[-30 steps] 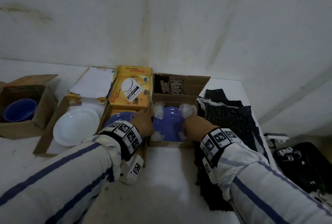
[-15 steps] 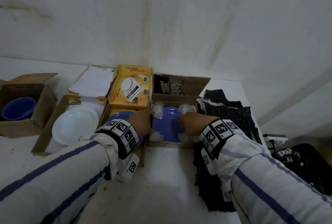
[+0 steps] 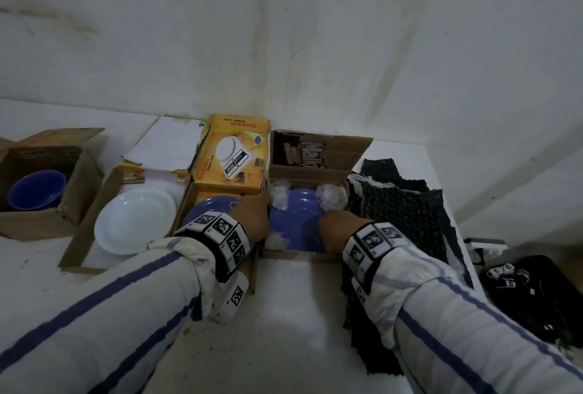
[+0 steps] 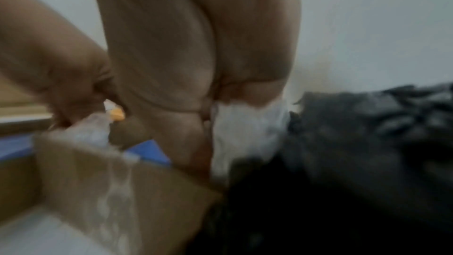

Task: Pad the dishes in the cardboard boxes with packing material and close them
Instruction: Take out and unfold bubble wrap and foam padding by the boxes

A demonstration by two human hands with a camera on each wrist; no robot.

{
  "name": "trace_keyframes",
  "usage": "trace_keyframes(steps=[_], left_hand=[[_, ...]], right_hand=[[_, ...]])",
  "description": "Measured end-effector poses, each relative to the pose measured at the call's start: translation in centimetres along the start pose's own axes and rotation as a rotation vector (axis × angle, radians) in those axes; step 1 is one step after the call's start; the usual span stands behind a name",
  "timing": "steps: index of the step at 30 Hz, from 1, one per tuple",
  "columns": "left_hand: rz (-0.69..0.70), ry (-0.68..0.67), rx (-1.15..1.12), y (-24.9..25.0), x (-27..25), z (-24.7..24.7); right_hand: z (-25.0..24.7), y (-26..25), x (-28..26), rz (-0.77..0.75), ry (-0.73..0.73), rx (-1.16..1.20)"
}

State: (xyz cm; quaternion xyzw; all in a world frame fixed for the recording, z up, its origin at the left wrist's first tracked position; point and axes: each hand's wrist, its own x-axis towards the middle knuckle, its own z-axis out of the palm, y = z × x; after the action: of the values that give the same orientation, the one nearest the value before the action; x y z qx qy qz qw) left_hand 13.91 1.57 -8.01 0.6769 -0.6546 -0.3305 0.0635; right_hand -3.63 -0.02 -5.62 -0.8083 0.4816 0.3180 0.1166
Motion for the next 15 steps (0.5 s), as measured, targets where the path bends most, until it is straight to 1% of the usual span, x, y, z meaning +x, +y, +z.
trace_keyframes(steps=[2, 5, 8, 10, 12, 15], left_hand=[[0.015, 0.007, 0.003, 0.0, 0.0, 0.0], [0.014, 0.004, 0.012, 0.0, 0.0, 0.0], [-0.005, -0.005, 0.000, 0.0, 0.0, -0.1], [-0.023, -0.022, 0.014, 0.1, -0.1, -0.2], [-0.026, -0.025, 0.020, 0.2, -0.1, -0.3], [-0.012, -0.003, 0.010, 0.2, -0.1, -0.2]], right_hand=[[-0.8, 0.5, -0.1, -0.013, 0.022, 0.055], [-1.0, 0.9, -0.5, 0.022, 0.030, 0.100], [0.0, 0.4, -0.5, 0.048, 0.087, 0.100], [0.5, -0.4, -0.6, 0.097, 0.099, 0.092], [0.6, -0.8, -0.7, 0.119, 0.084, 0.088], [-0.1, -0.4, -0.9, 0.070, 0.021, 0.112]])
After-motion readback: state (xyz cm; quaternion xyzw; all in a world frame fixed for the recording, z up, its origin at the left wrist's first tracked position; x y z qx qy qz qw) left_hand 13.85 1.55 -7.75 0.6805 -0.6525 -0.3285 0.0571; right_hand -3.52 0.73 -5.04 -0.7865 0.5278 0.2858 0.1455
